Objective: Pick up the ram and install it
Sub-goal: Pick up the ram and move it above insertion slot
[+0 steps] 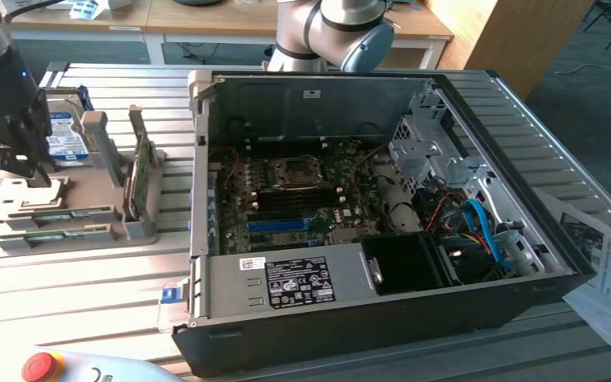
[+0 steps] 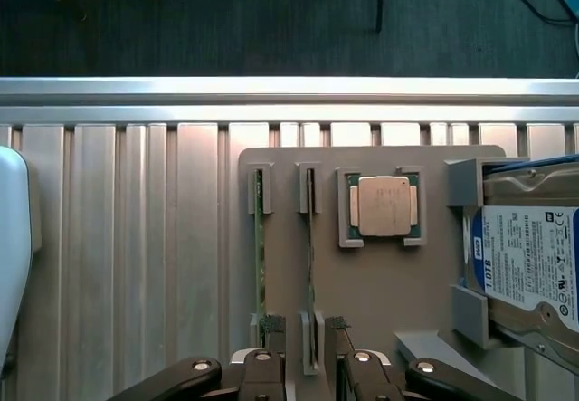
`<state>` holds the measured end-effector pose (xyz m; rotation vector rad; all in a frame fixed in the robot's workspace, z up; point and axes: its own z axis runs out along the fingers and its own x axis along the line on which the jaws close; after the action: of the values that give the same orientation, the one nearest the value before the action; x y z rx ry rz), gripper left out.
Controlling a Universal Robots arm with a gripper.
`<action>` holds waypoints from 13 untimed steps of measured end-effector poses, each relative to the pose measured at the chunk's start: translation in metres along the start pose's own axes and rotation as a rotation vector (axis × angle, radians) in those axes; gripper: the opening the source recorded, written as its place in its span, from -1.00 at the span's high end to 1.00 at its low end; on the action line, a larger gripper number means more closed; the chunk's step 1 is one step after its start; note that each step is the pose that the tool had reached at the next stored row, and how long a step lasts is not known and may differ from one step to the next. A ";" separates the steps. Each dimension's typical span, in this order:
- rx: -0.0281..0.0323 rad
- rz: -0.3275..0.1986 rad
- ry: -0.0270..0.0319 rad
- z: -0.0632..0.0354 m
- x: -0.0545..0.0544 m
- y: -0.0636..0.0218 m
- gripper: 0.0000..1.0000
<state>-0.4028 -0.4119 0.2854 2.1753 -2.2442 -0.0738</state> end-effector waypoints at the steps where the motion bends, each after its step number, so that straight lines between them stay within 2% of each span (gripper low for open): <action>1: 0.0000 0.000 0.0000 0.0017 0.000 0.0000 0.38; 13: 0.0019 0.000 0.0000 0.0201 0.001 0.0020 0.38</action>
<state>-0.4057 -0.4122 0.2654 2.1764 -2.2452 -0.0717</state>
